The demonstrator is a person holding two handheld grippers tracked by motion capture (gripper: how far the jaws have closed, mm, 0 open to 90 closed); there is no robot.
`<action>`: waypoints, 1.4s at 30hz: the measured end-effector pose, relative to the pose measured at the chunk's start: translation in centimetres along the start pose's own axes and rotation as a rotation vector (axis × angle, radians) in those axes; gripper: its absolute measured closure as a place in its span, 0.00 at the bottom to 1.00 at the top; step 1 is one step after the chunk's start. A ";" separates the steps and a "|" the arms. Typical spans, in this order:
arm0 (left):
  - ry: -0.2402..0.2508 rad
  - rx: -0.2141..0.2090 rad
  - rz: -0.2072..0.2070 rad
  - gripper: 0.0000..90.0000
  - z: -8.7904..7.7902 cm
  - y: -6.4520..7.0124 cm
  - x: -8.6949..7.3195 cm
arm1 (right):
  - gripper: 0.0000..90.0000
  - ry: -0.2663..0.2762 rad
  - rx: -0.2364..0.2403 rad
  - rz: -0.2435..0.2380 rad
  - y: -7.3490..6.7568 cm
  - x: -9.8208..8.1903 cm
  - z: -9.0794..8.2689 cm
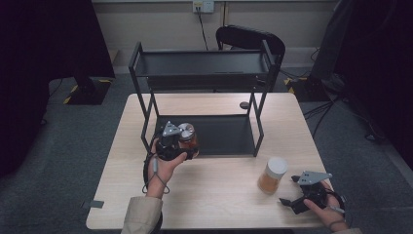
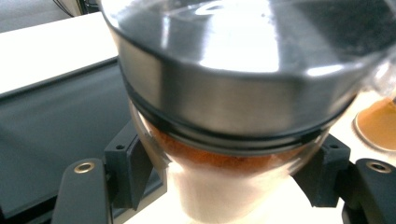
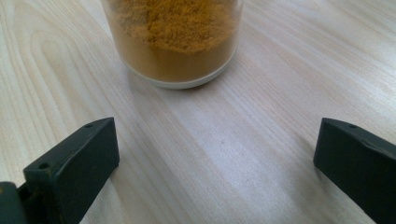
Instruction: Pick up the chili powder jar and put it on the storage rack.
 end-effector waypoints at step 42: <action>-0.007 -0.019 0.081 0.34 -3.6 1.9 13.3 | 0.00 0.001 0.000 0.001 0.0 0.0 0.0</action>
Point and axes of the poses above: each handheld gripper's, and its own axes: z roughly forward along the jaws, x roughly out of its top, y roughly to its right, the point moved 7 cm from there along z, roughly forward along the jaws
